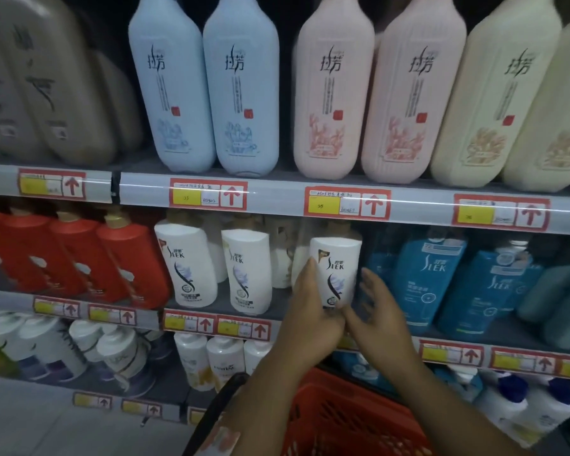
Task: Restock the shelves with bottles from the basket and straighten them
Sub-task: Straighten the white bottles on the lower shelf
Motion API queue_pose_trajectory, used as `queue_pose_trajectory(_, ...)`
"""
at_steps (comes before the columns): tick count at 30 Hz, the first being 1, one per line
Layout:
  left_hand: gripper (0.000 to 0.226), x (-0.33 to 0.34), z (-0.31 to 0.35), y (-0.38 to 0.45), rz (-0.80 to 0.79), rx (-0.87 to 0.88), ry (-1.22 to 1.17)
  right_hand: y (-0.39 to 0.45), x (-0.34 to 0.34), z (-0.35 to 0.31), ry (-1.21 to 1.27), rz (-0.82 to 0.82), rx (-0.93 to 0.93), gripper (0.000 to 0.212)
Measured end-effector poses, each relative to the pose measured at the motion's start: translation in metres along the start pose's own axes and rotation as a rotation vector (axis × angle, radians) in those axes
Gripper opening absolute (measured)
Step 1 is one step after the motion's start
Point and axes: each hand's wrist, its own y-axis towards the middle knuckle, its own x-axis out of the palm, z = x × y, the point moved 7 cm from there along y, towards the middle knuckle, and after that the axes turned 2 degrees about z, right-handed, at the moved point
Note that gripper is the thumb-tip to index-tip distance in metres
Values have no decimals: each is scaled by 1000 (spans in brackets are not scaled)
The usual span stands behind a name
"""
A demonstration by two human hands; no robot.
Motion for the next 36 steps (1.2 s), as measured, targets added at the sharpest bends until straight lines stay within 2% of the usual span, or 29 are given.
queue_pose_trajectory(5,77,-1,-10,8,-5,-36,-134,26,18,9,113,-11,36,67)
queue_pose_trajectory(9,82,-3,-11,10,-44,-59,-202,36,26,24,166,-62,111,59)
queue_pose_trajectory(14,80,-7,-8,9,-48,-82,-251,39,31,34,167,-79,111,59)
queue_pose_trajectory(20,90,-14,-4,2,-66,-99,-207,38,35,37,189,-110,86,57)
queue_pose_trajectory(26,72,-24,-3,5,-74,-118,-195,32,46,38,185,-108,69,56)
queue_pose_trajectory(31,76,-26,-4,4,-62,-159,-198,33,46,38,162,-144,65,58)
queue_pose_trajectory(36,97,-30,-12,3,-47,-212,-215,36,46,36,133,-193,72,61)
